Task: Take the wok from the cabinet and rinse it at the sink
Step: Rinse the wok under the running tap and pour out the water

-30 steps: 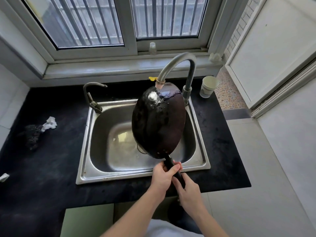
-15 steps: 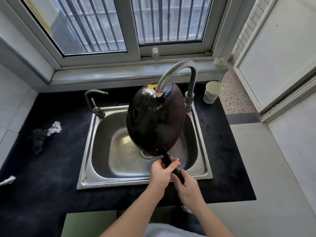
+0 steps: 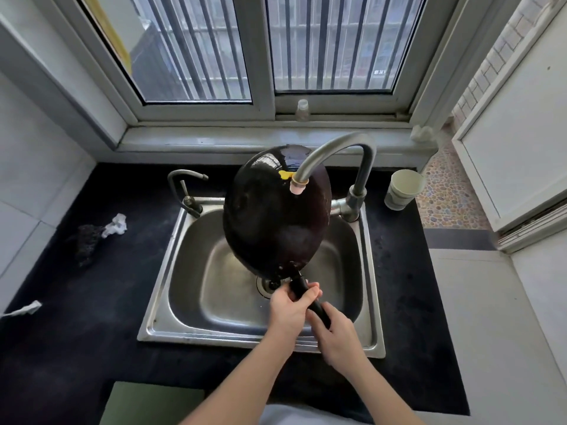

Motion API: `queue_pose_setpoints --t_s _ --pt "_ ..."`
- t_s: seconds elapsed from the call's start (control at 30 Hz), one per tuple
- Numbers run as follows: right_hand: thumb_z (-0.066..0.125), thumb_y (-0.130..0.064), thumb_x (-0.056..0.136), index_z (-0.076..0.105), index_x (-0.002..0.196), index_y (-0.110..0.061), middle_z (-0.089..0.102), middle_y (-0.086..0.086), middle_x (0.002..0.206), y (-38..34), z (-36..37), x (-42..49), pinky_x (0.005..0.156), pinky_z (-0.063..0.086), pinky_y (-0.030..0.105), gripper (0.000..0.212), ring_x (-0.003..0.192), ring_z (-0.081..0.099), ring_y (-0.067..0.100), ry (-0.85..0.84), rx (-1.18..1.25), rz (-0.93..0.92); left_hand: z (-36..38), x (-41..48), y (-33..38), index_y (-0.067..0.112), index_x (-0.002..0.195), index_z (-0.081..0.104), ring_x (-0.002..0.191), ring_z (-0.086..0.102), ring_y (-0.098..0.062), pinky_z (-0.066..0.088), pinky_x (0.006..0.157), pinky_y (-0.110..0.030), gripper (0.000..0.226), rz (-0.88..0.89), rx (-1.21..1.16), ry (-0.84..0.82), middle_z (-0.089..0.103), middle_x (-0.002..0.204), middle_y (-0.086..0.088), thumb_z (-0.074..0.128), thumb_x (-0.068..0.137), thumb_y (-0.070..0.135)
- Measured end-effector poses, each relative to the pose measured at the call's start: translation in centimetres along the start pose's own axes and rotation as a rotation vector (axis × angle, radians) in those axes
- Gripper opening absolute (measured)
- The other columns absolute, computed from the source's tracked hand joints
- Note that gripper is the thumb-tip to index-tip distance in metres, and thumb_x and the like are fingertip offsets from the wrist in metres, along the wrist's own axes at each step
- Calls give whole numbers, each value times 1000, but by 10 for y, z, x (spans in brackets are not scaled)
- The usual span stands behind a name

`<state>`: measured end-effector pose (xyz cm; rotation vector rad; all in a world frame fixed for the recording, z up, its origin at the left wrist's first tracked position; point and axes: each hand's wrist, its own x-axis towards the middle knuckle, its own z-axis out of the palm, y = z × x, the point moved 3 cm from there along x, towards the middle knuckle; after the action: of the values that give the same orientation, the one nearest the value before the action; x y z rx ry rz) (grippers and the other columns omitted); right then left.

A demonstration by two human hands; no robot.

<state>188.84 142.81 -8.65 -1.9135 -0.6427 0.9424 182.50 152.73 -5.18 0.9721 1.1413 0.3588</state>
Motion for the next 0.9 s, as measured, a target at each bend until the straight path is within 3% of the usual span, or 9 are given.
queue_pose_setpoints --t_s 0.17,0.43,0.53,0.7,0.9 --pt "59 -38 96 62 90 -27 66 3 67 -4 -4 8 50 48 28 13 52 54 10 -57 13 3 3 7 4 12 97 71 92 73 -13 55 91 -30 13 17 24 46 79 90 -2 72 85 8" --pt "58 -40 96 62 91 -24 66 4 66 -6 2 3 52 48 32 17 51 55 11 -90 10 8 -7 7 -4 9 93 72 91 74 -18 56 90 -34 10 15 36 81 78 88 -6 74 83 7" --pt "58 -41 96 62 91 -25 67 3 67 -6 10 -6 51 48 27 17 51 55 8 -90 12 25 -16 3 -10 8 92 73 91 73 -20 56 89 -34 10 14 44 71 78 85 -6 75 82 7" --pt "58 -38 97 62 90 -27 64 -2 65 -9 27 -25 50 44 23 14 51 54 5 -87 19 45 -33 -9 -17 5 95 71 86 72 -18 56 76 -26 11 -11 38 53 77 87 -8 73 84 6" --pt "60 -38 96 61 96 -33 69 -4 75 -7 46 -49 56 48 17 6 61 62 3 -40 -85 82 -55 -20 -32 7 97 71 92 73 -22 57 82 -35 16 -50 55 14 78 90 -9 76 83 11"
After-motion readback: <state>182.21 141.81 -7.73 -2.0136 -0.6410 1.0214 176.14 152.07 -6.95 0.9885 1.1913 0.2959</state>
